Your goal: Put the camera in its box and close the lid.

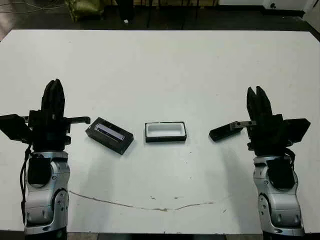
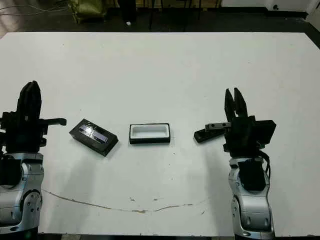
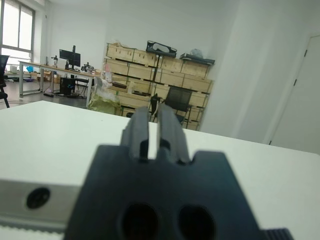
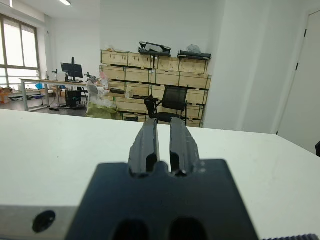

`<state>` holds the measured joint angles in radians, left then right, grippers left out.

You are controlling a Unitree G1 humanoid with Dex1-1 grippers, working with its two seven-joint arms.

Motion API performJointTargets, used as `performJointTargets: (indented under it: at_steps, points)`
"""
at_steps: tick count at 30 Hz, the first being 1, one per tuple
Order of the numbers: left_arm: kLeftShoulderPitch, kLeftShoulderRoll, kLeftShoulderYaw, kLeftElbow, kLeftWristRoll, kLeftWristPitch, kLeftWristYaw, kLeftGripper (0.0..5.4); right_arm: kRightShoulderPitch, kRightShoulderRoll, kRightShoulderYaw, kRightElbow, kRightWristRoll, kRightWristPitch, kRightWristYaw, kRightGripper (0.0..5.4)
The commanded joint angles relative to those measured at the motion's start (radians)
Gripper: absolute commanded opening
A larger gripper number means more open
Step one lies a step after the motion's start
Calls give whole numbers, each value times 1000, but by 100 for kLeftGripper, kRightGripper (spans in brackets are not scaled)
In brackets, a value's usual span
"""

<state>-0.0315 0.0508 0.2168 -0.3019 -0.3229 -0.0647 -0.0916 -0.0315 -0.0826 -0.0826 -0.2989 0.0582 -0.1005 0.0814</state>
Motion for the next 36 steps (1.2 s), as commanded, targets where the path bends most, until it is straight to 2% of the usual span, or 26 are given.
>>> performJointTargets:
  at_steps: [1, 11, 18, 21, 24, 26, 29, 31, 36]
  points:
    - [19, 6, 2, 15, 9, 4, -2, 3, 12, -7, 2, 16, -4, -7, 3, 0]
    - [28, -1, -5, 6, 1, 11, -2, 3, 18, -11, 5, 6, -13, 10, 1, 0]
    - [41, -3, -13, 4, 9, -4, -5, 3, 3, -41, -13, 1, 8, 7, 25, 0]
    - [42, -3, -17, 6, 12, -11, -5, 3, -39, -87, -38, 20, 18, -2, 53, 0]
    - [46, -3, -19, 3, 11, -5, 0, 3, -120, -153, -80, 39, 38, 59, 79, 0]
    - [46, -4, -18, 4, 6, -7, 0, 3, -188, -214, -104, 86, 30, 75, 102, 0]
    - [46, -3, -15, 12, 4, -19, -6, 3, -271, -290, -121, 139, 15, 145, 123, 0]
    - [47, -3, -15, 15, 5, -26, -8, 3, -327, -352, -119, 187, -14, 178, 143, 0]
    - [58, -8, -23, -11, -1, 1, 2, 3, -462, -478, -59, 367, -85, 165, 239, 0]
